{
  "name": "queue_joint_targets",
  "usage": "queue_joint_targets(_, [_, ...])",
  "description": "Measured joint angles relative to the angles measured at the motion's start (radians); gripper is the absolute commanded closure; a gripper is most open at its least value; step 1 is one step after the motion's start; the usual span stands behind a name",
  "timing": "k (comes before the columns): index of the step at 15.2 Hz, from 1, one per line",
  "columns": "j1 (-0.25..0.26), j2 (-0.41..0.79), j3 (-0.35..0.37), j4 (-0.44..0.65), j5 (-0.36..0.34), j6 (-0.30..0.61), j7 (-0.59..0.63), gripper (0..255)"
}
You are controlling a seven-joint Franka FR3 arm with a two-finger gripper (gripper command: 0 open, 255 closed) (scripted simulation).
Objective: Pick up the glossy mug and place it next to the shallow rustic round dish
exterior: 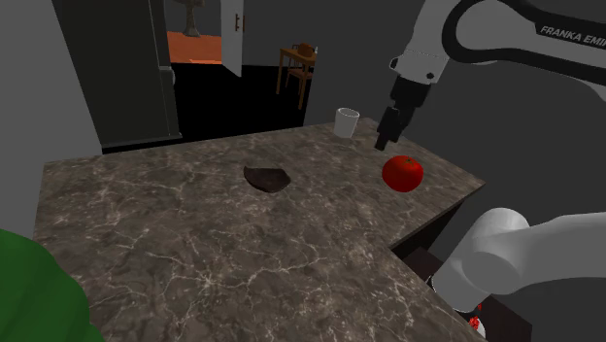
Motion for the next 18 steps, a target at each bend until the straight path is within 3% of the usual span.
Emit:
queue_joint_targets(7, [-0.025,0.135,-0.057,0.053,-0.06,0.079,-0.091,0])
queue_joint_targets(18, [-0.064,0.484,-0.158,0.286,-0.133,0.202,-0.265,0])
